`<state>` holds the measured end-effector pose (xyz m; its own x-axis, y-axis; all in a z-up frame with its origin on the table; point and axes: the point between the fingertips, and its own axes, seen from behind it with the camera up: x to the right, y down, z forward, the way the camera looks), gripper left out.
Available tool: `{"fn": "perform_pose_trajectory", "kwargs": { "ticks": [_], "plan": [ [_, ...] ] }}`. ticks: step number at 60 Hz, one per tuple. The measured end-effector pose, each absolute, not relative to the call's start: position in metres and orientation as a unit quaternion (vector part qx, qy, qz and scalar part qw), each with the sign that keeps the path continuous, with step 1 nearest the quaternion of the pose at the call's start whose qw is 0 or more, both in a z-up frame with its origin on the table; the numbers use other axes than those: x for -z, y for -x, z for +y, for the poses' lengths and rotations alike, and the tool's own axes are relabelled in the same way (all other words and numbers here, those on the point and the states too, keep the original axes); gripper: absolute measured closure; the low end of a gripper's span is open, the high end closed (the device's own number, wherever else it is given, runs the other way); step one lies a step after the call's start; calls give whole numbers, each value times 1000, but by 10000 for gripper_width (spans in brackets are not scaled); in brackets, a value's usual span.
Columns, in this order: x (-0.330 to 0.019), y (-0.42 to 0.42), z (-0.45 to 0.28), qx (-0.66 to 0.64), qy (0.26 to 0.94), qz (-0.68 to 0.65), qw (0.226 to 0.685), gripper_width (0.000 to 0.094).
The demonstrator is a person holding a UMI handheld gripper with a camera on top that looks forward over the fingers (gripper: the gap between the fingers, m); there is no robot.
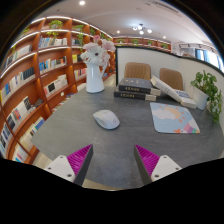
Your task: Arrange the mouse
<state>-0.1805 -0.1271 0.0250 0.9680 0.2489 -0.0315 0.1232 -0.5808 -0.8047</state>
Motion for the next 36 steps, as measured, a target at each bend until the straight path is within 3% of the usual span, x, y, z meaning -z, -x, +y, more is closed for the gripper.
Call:
{"fn": "perform_pose_trajectory", "kwargs": {
  "ticks": [17,36],
  "plan": [
    [1,211,-28,-32,904,-71,421,111],
    [5,208,62,-6,911,-15,411,149]
  ]
}}
